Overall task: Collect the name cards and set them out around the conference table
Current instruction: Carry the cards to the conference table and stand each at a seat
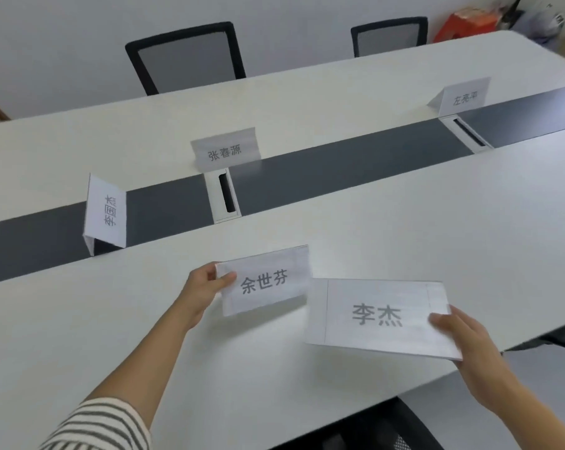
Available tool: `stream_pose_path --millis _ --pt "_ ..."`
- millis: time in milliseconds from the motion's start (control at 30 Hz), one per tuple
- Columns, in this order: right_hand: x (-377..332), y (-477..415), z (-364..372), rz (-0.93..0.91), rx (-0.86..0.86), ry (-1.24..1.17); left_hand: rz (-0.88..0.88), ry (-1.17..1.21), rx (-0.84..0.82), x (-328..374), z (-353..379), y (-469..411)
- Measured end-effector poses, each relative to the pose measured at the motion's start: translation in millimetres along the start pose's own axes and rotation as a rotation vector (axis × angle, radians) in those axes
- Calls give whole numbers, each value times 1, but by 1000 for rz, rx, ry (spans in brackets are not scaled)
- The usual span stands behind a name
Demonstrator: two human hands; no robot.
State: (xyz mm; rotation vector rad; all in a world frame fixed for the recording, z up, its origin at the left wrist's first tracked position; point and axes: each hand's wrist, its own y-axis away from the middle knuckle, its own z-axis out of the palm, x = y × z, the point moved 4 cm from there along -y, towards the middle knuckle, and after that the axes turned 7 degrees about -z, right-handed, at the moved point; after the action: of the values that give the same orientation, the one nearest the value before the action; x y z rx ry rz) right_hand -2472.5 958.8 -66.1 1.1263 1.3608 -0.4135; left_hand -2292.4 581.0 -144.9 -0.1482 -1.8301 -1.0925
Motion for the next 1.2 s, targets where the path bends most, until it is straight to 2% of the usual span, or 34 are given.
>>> stream_pose_path --millis 133,200,367,433,500,600,700,800,1200 --pt "-6 -22 12 -2 -49 38 14 -90 -23 -8 -7 -13" --pt "-6 -28 15 -2 -62 30 19 -209 -28 -13 -10 -21" --pt "-1 -38 16 33 -67 24 68 -482 83 -14 -12 -28" --pt "3 -41 16 43 -77 20 153 -706 150 -8 -5 -25" --pt "5 -43 16 48 -87 26 312 -988 189 0 10 -21" --pt "3 -47 18 56 -102 20 455 -1230 145 4 43 -24" --pt "-2 -50 20 40 -106 21 430 -1271 132 13 63 -39" --pt "-7 -54 18 16 -102 29 441 -1297 201 31 68 -61" --pt "4 -67 9 110 -67 38 438 -1264 330 80 46 -139"
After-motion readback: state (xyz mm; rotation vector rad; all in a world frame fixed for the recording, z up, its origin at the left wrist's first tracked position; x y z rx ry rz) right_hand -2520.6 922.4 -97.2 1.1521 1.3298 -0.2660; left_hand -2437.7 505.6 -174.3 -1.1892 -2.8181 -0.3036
